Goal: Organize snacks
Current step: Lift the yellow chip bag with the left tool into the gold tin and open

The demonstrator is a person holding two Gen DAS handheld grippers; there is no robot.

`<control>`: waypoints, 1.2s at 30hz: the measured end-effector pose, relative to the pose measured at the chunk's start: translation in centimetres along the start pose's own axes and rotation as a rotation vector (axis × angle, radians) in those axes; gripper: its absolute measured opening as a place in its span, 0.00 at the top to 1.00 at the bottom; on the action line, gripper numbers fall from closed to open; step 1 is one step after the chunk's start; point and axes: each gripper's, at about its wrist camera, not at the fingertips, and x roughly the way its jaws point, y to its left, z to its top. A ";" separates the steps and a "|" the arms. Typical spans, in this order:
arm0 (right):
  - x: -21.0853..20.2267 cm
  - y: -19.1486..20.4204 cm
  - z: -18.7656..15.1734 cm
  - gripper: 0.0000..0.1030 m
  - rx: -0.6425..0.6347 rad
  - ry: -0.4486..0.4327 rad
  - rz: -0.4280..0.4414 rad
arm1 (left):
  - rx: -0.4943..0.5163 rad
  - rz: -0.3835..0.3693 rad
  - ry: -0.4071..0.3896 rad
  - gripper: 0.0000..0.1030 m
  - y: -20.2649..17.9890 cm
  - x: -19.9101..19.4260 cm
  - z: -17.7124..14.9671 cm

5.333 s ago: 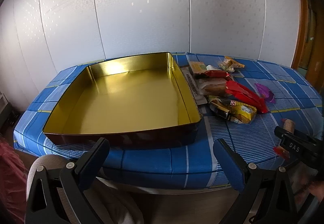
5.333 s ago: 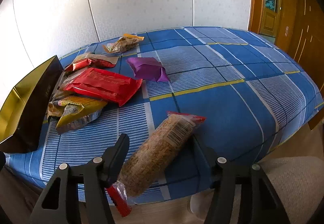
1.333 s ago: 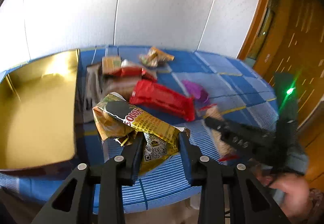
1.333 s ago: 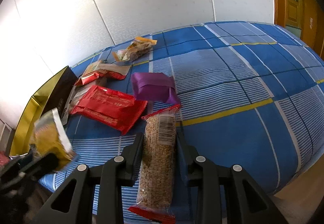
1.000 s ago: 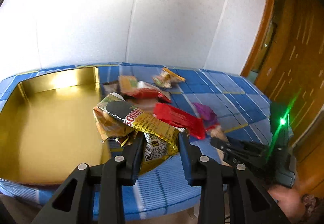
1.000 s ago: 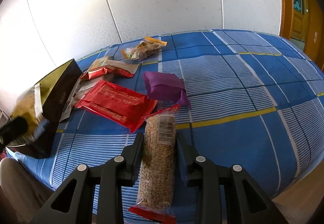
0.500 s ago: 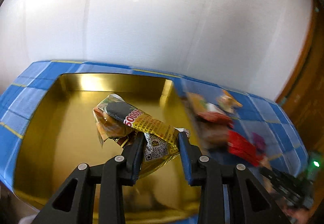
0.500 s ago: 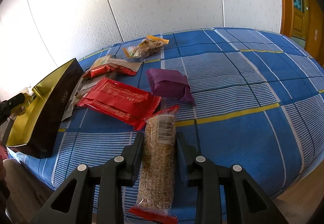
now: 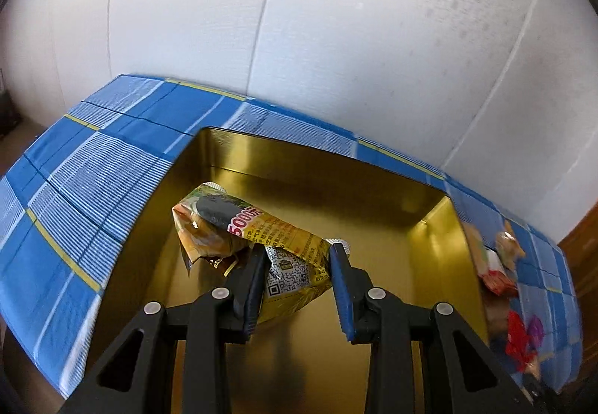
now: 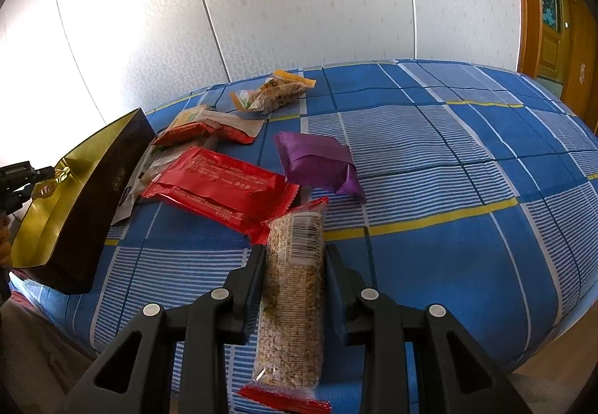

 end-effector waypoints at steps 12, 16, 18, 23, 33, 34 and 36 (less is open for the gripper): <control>0.0 0.3 -0.2 0.70 -0.020 -0.016 -0.021 | -0.153 -0.018 0.096 0.67 2.6 3.2 3.1; 0.0 0.4 -0.2 0.70 -0.026 -0.018 -0.027 | -0.162 -0.017 0.088 0.65 2.5 3.8 4.1; -0.1 0.4 -0.3 0.70 -0.025 -0.017 -0.027 | -0.152 0.002 0.071 0.63 2.5 3.8 4.3; -0.1 0.6 -0.3 0.70 -0.034 -0.019 -0.036 | -0.192 -0.027 0.083 0.62 3.1 4.1 4.1; -1.8 0.8 0.3 0.70 -0.014 -0.064 -0.031 | -0.188 -0.090 0.002 0.28 2.9 -0.2 3.0; -2.1 0.9 0.3 0.70 -0.012 -0.071 -0.031 | -0.174 -0.093 -0.012 0.26 2.7 -0.6 2.9; -2.9 0.9 0.6 0.70 0.002 -0.084 -0.022 | -0.141 -0.080 -0.052 0.22 2.2 -1.8 2.2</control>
